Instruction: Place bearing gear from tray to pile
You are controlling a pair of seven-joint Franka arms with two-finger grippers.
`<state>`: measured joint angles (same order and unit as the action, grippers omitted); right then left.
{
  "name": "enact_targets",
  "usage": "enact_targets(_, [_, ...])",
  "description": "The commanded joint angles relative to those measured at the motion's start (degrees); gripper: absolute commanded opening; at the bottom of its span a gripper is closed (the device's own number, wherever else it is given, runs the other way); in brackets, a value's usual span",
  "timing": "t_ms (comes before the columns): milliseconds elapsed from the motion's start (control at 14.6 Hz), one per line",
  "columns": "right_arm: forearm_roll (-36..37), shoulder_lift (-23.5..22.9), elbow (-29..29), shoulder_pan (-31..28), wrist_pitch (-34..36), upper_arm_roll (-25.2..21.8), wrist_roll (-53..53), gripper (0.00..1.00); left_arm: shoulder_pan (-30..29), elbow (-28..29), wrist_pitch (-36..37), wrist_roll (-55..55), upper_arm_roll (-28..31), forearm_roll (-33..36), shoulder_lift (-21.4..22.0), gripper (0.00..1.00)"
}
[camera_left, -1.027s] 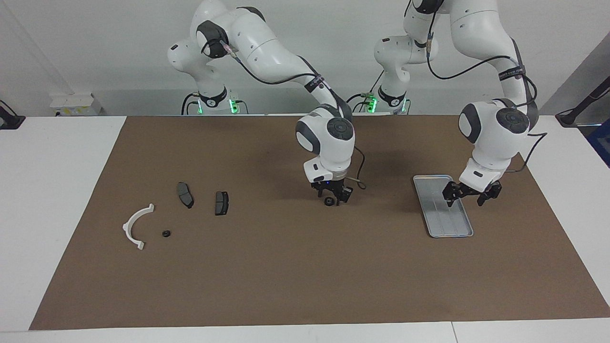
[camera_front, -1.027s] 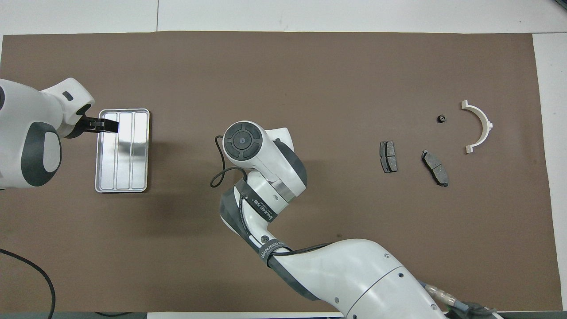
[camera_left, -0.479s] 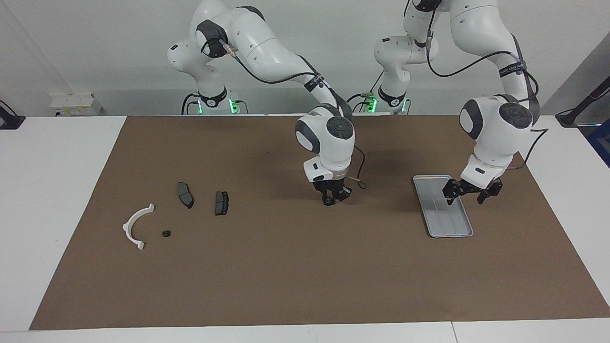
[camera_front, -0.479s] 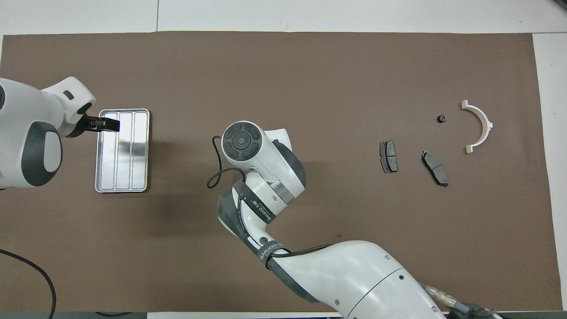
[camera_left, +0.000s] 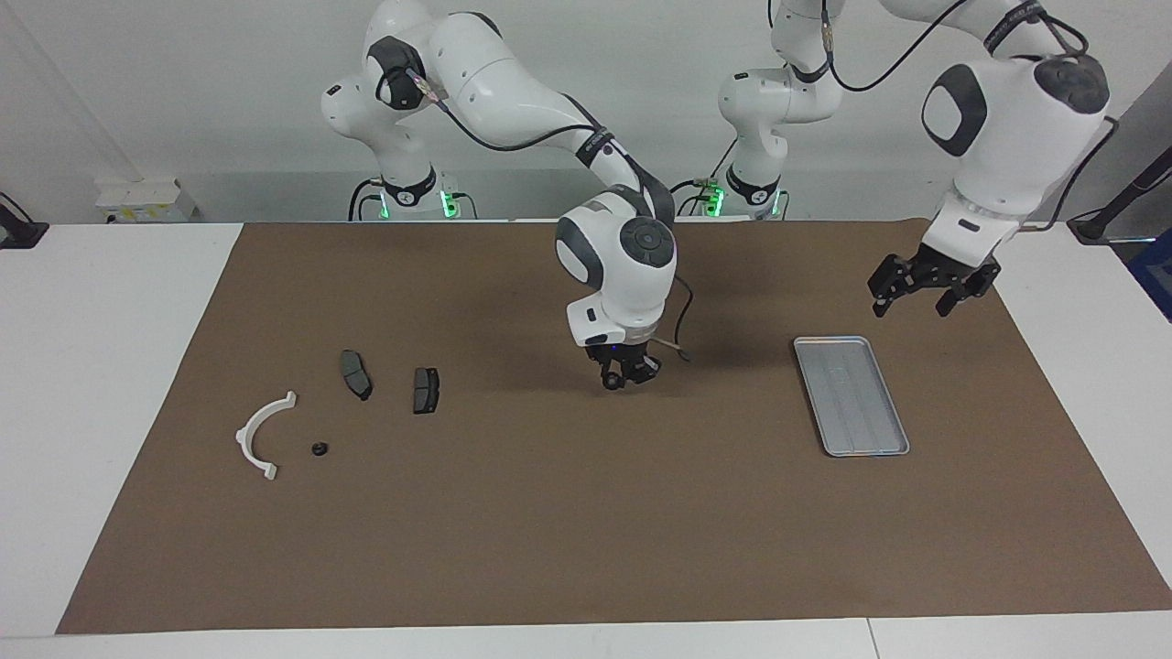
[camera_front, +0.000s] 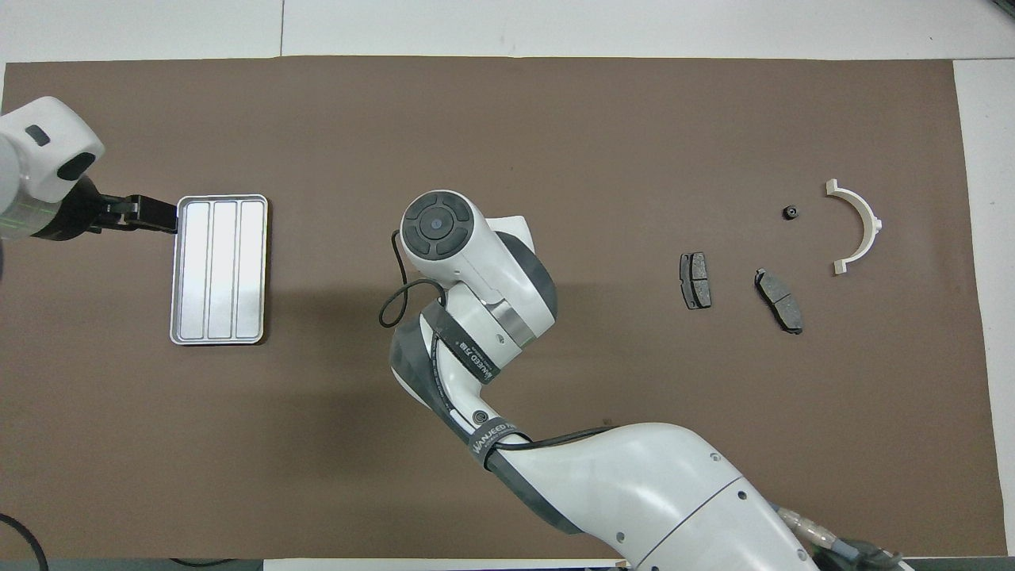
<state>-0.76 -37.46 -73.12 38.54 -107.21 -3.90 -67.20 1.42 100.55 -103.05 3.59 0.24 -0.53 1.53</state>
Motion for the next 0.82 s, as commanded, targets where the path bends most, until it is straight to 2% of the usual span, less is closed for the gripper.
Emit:
enact_targets(0, [0.0,6.0,-0.2,-4.1,6.5,0.7,8.0,0.00,0.6,0.8,6.0,-0.4,0.5,-1.1,5.7,1.00])
enact_targets(137, [0.1,9.3,-0.2,-6.7,11.2,0.7,15.4,0.00,0.7,0.6,11.4,-0.2,0.3,-1.0,7.4,1.00])
enact_targets(274, [0.2,11.9,-0.2,-9.6,14.4,0.5,23.7,0.00,0.7,-0.2,15.2,0.0,-1.4,-0.9,7.3,1.00])
enact_targets(411, [0.4,13.6,-0.3,-12.6,16.7,0.3,31.6,0.00,0.6,-4.3,19.7,0.1,-1.7,-0.9,6.4,1.00])
enact_targets(753, [0.7,15.0,-1.8,-21.2,17.1,0.3,49.2,0.00,0.7,-5.5,18.9,0.5,-1.7,-0.7,5.5,1.00])
